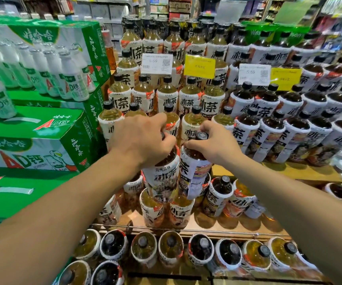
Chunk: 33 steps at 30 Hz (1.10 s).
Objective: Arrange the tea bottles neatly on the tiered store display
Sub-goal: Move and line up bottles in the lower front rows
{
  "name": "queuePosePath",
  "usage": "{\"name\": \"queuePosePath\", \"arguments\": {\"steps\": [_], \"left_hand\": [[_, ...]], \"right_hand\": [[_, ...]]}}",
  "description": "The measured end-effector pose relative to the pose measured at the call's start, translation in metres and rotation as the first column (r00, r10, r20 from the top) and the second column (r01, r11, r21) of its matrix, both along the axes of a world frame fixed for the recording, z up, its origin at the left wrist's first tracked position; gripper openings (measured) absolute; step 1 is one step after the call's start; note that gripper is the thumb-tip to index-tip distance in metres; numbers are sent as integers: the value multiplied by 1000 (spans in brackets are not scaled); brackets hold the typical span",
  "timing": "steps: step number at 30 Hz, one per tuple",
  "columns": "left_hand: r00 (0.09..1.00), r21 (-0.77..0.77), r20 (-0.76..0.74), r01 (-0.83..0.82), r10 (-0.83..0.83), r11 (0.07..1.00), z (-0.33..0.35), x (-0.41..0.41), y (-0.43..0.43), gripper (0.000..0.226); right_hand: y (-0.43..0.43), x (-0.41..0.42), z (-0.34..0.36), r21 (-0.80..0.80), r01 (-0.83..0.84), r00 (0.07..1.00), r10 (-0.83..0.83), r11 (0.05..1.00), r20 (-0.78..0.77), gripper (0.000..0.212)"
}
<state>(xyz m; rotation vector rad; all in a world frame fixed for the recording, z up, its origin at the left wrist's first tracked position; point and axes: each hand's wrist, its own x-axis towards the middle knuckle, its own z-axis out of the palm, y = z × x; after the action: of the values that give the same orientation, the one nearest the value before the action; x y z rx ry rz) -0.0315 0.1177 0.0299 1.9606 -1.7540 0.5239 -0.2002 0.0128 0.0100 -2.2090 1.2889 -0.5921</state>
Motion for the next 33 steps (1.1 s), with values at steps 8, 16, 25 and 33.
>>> {"name": "queuePosePath", "arguments": {"steps": [8,16,25,33], "left_hand": [[996,36,-57,66,-64,997,-8,-34,-21,25],[995,45,-52,83,-81,996,-21,-63,-35,26],[995,201,-22,101,-99,974,-53,-95,-43,22],[993,270,19,103,-112,957,-77,-120,-59,27]], "right_hand": [[-9,-43,-1,-25,100,995,-100,995,-3,36],[-13,-73,-50,92,159,986,-154,983,-60,43],[-6,-101,-92,112,159,975,-138,981,-177,41],[-9,-136,-126,146,224,954,-186,964,-235,38]]}}
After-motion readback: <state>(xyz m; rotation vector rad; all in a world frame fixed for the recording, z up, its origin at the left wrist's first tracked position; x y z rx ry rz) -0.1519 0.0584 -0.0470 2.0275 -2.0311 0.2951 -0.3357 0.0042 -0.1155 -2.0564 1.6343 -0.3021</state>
